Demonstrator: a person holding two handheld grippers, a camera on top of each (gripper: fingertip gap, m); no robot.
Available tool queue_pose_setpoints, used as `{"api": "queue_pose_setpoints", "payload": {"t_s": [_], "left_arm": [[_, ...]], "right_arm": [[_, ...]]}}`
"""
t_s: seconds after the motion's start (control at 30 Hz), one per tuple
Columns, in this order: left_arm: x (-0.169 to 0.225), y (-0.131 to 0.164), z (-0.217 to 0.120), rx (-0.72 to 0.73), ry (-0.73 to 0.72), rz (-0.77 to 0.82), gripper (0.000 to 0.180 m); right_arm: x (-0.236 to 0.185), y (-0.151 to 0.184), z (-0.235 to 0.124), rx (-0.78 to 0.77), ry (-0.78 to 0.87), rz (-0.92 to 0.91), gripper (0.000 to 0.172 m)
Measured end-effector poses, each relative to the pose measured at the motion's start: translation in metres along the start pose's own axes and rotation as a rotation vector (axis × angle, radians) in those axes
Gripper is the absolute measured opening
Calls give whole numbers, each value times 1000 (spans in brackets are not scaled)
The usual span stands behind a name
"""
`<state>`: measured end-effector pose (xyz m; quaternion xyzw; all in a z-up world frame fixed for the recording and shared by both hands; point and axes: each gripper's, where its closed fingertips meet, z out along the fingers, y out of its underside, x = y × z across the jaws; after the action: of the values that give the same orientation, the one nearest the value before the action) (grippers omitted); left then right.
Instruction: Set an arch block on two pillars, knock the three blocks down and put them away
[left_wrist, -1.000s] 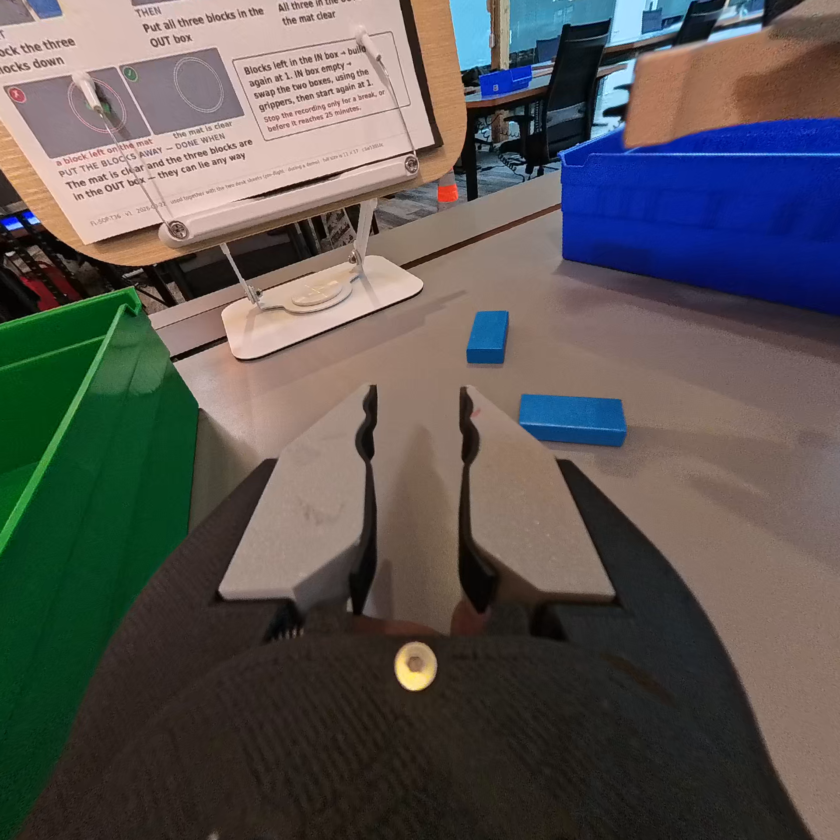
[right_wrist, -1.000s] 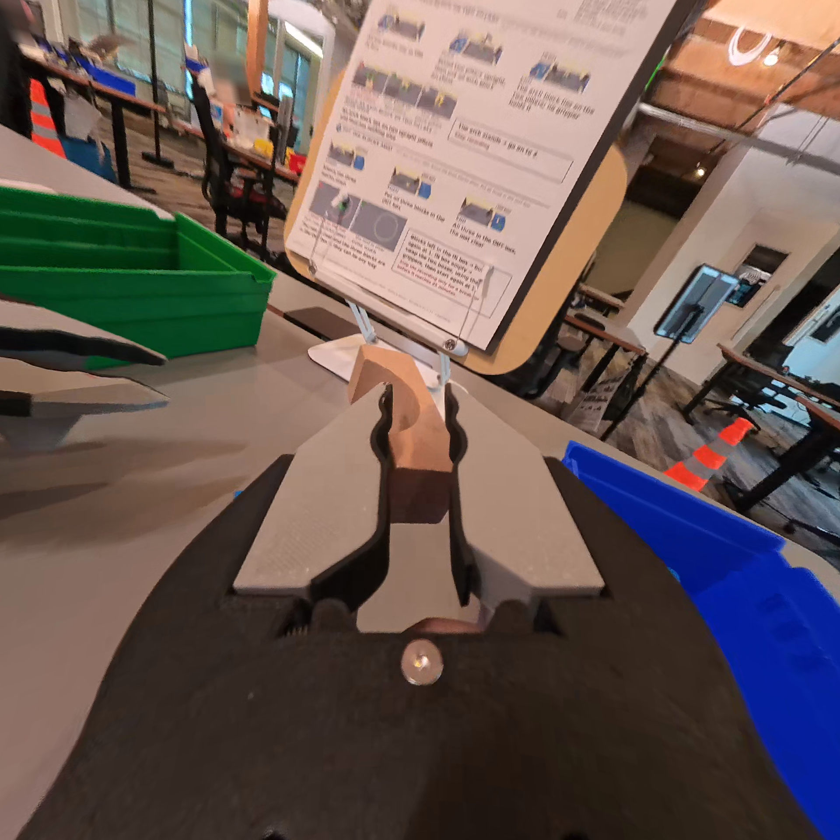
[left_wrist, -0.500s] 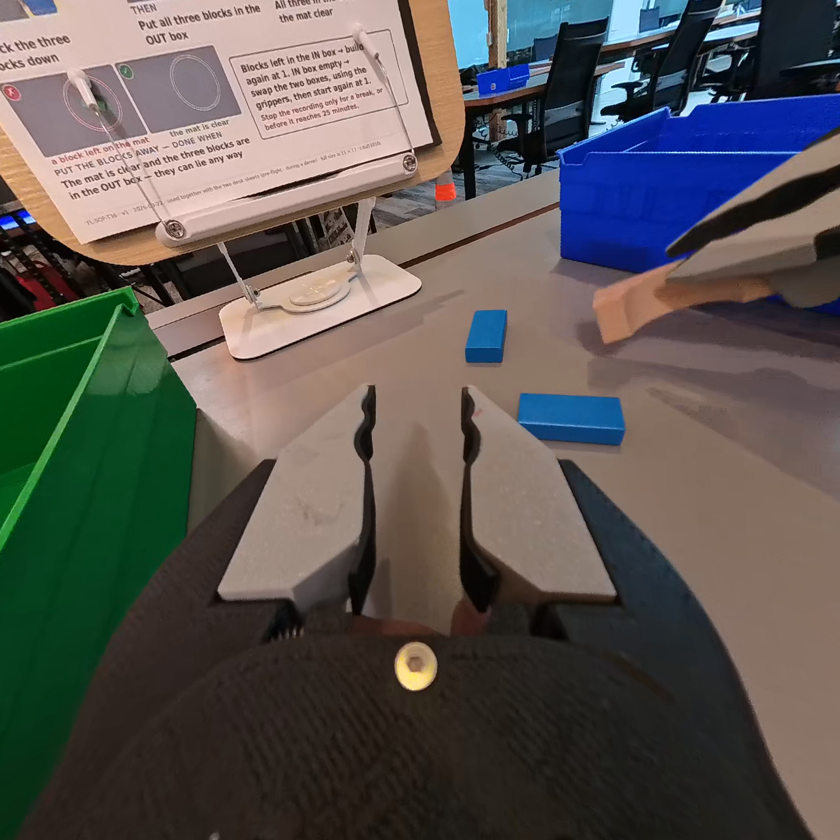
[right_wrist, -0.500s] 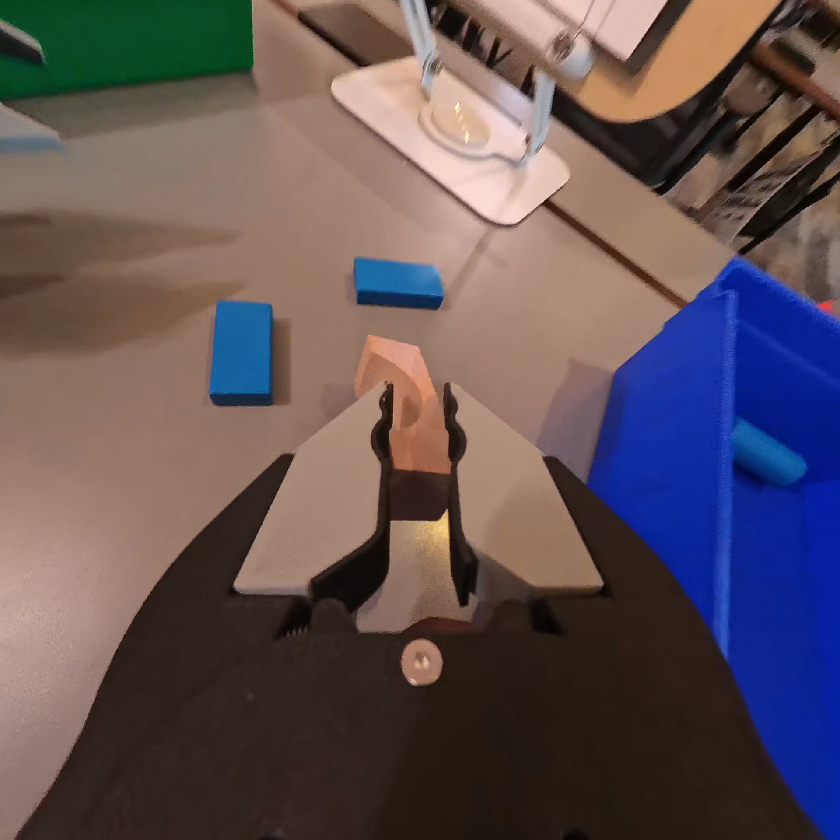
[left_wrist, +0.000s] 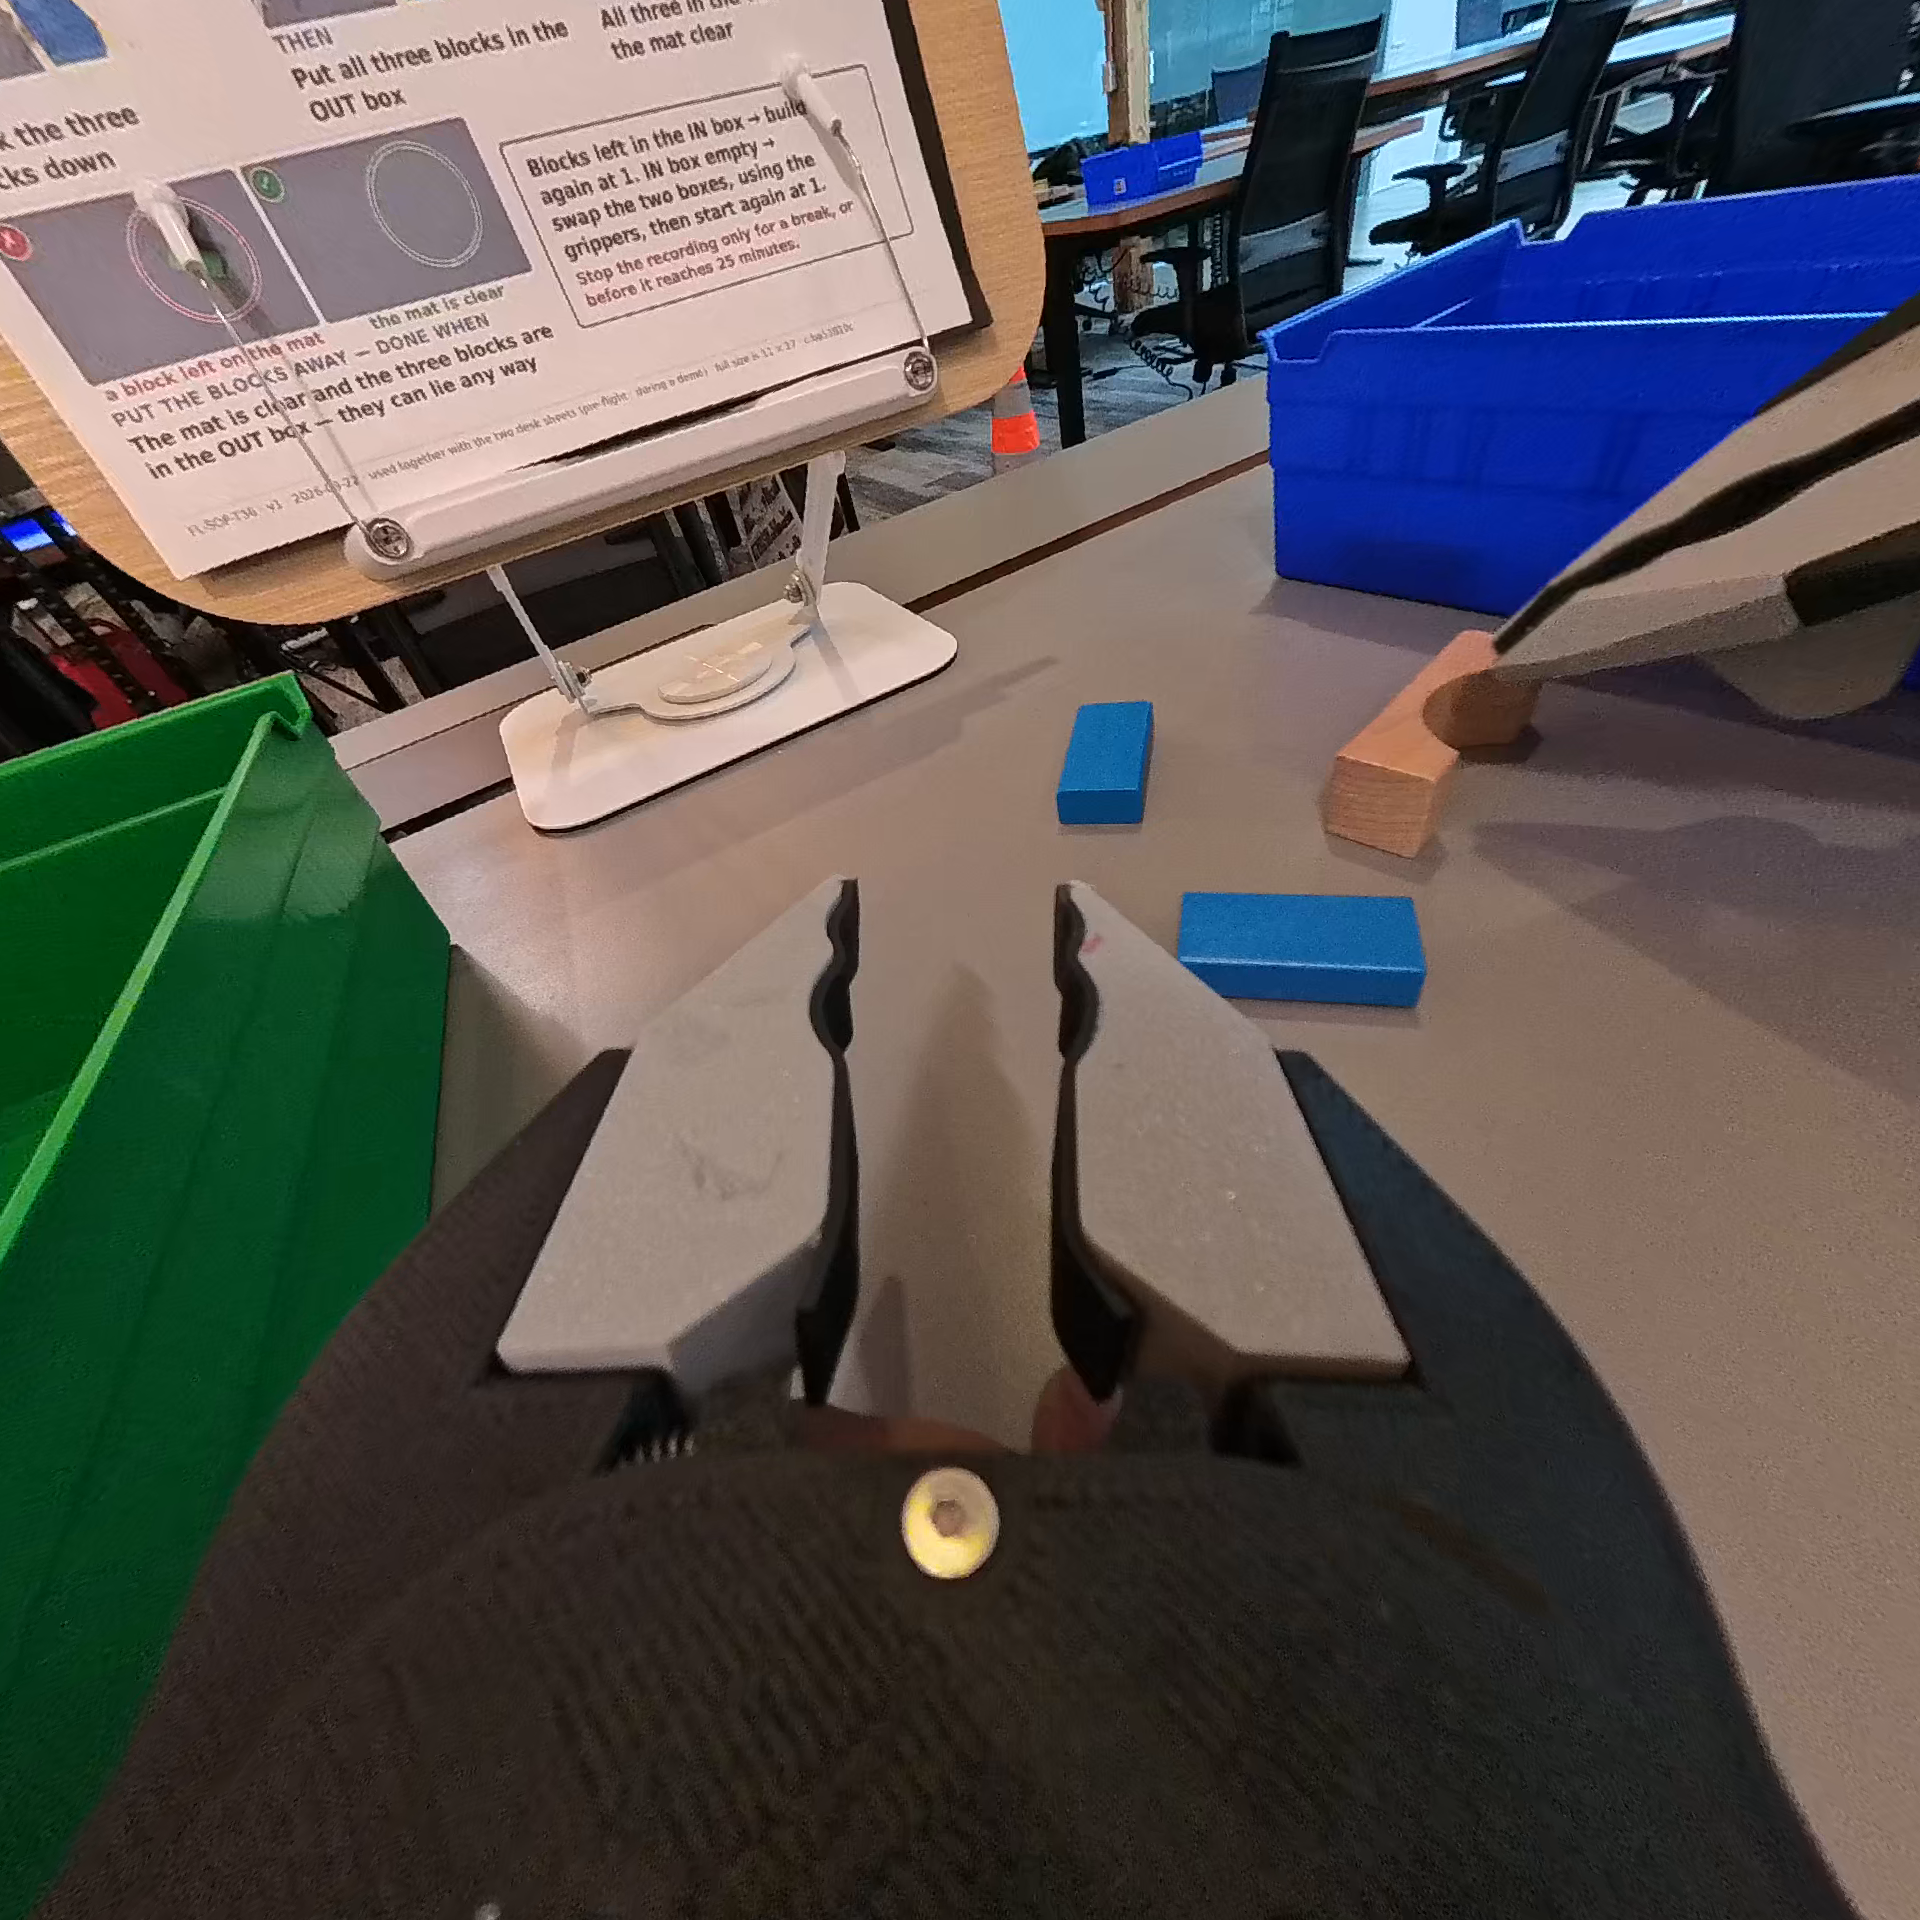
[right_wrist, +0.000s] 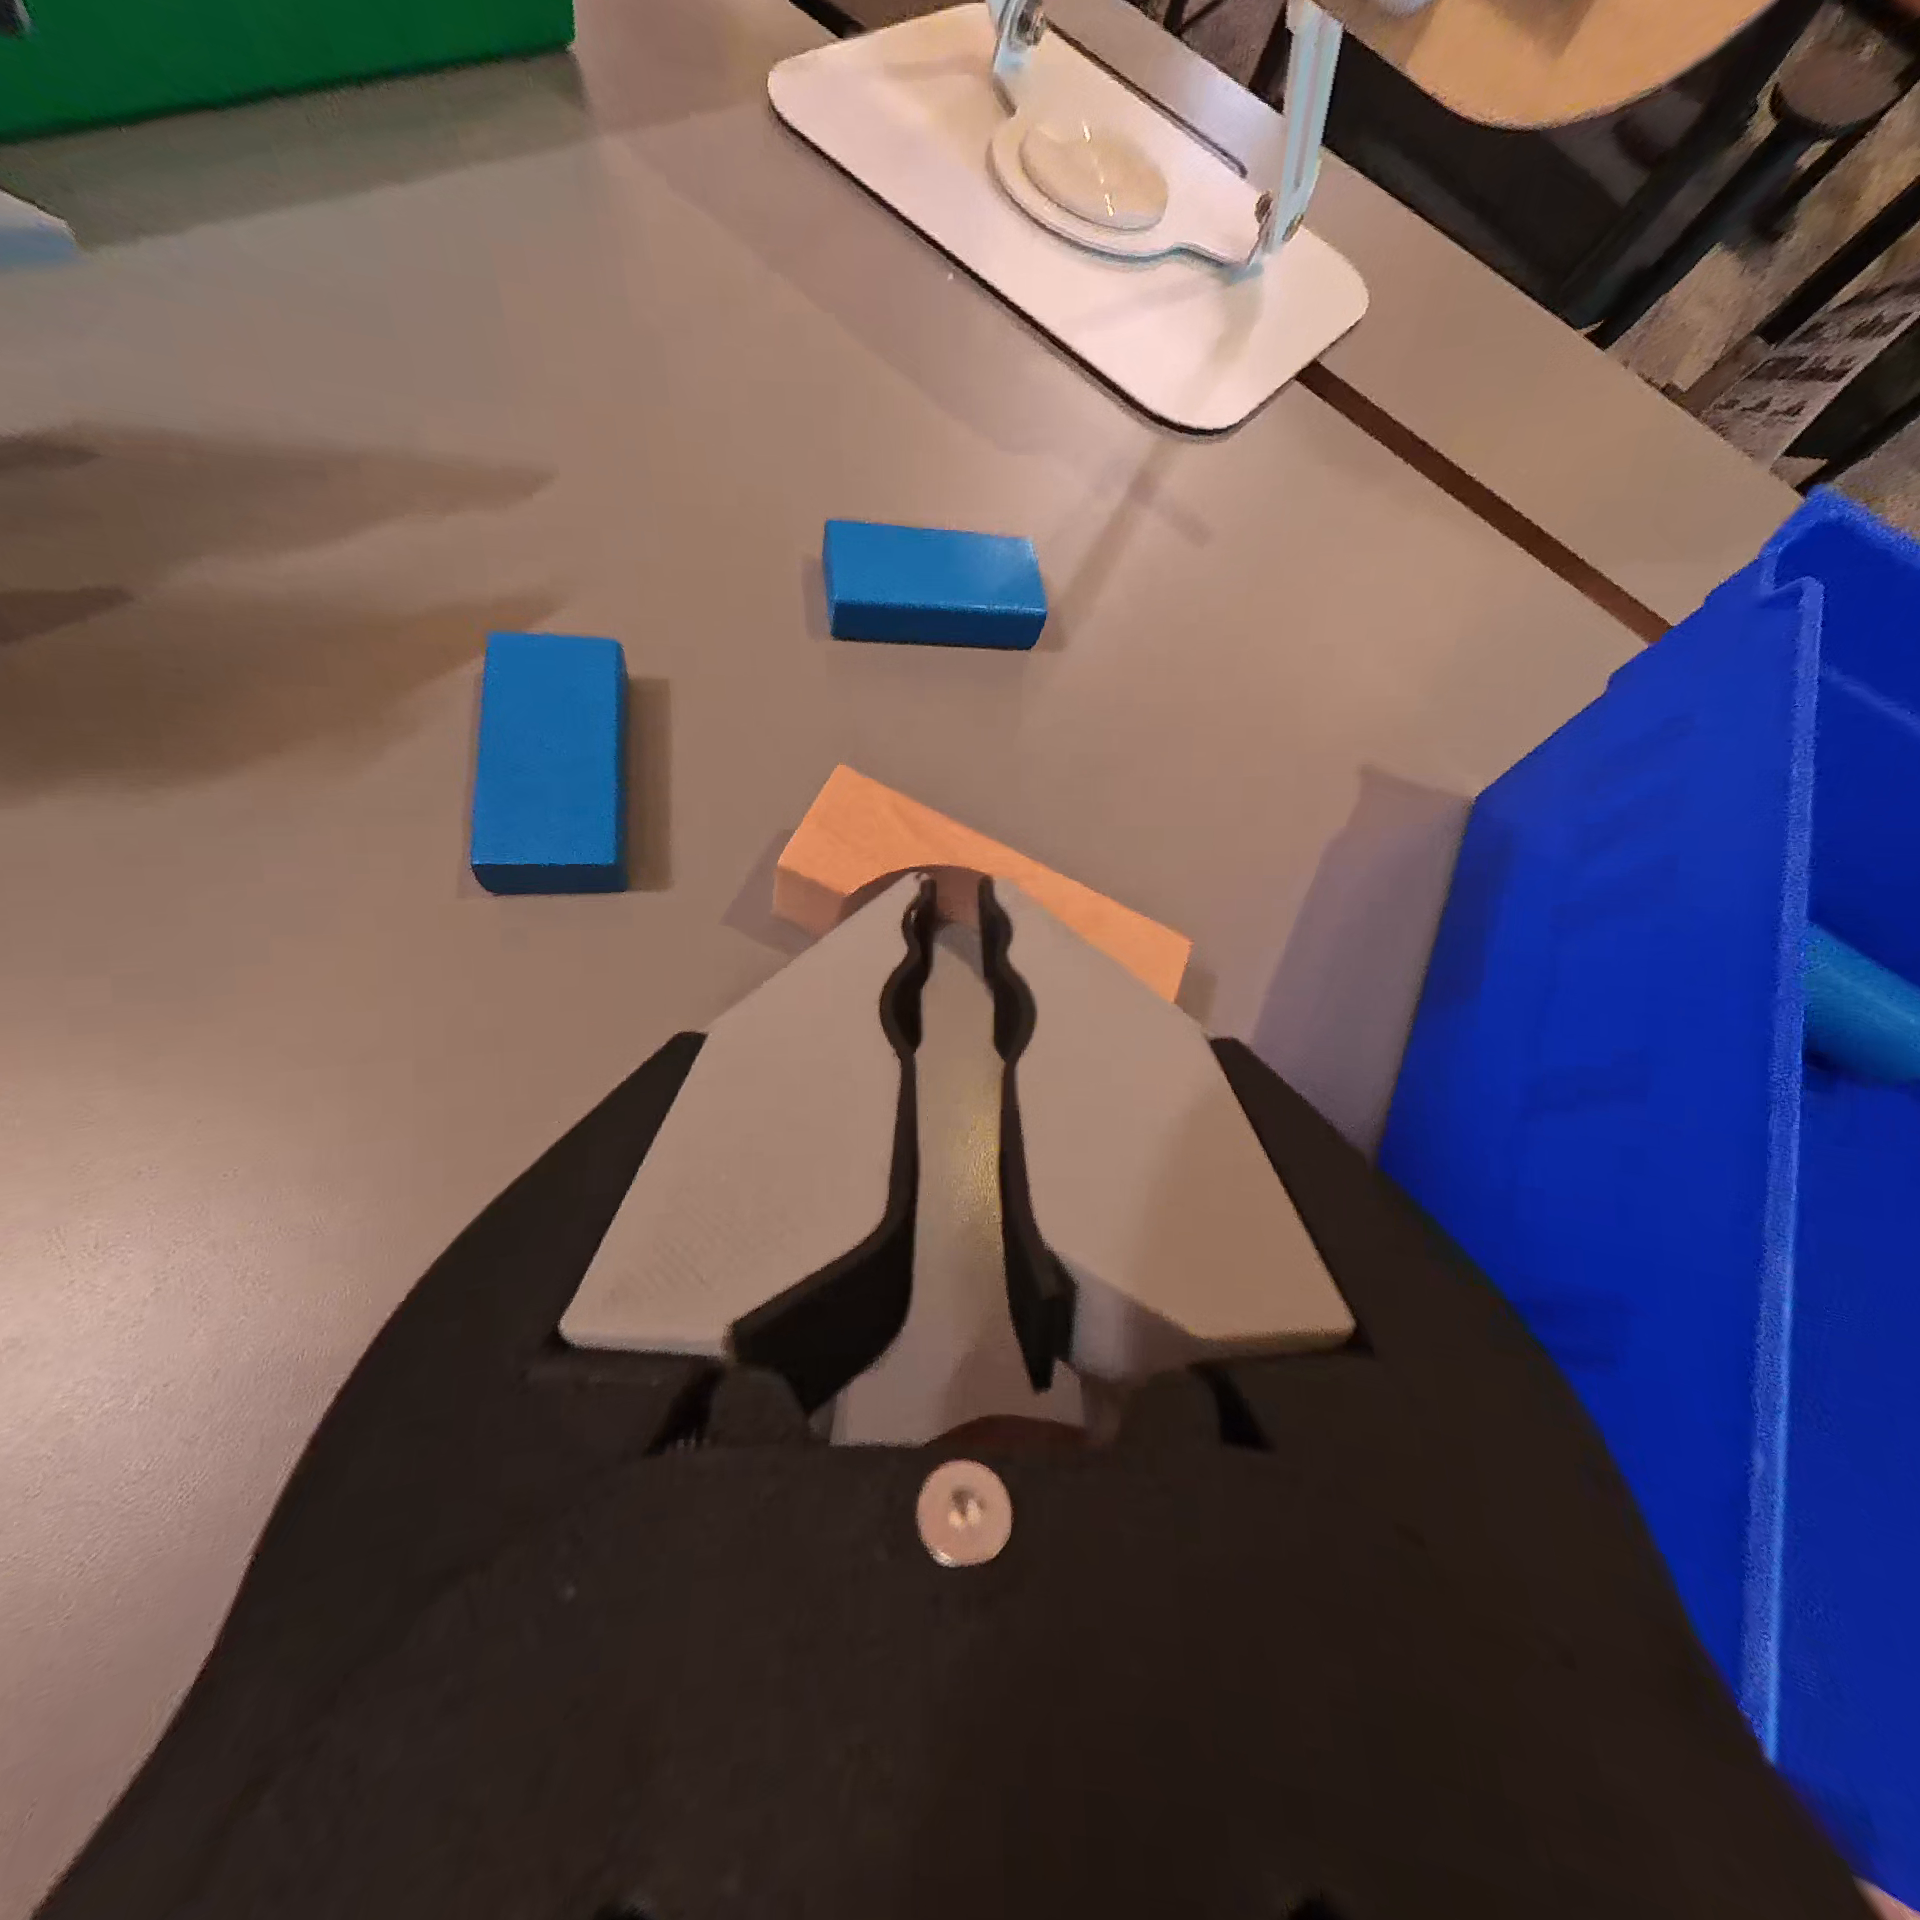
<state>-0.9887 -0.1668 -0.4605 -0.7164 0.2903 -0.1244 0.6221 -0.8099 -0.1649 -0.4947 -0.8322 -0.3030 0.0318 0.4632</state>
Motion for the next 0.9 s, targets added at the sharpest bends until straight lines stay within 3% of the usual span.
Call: {"api": "queue_pose_setpoints", "payload": {"t_s": [0.1,0.3,0.53,0.8,0.83,0.9], "left_arm": [[0,0,0,-1,0,0,35],[0,0,0,1,-1,1,35],[-1,0,0,3,-1,-5,35],[0,-1,0,5,-2,1,35],[0,-1,-1,6,-3,0,35],[-1,-1,-1,8,-3,-3,35]], "right_arm": [[5,5,2,-24,17,23,22],[19,-15,-13,111,56,98,28],[16,-2,-2,54,-37,202,50],[21,21,16,-53,19,159,51],[16,19,14,-48,-12,163,46],[-3,15,7,-27,-146,192,19]]}}
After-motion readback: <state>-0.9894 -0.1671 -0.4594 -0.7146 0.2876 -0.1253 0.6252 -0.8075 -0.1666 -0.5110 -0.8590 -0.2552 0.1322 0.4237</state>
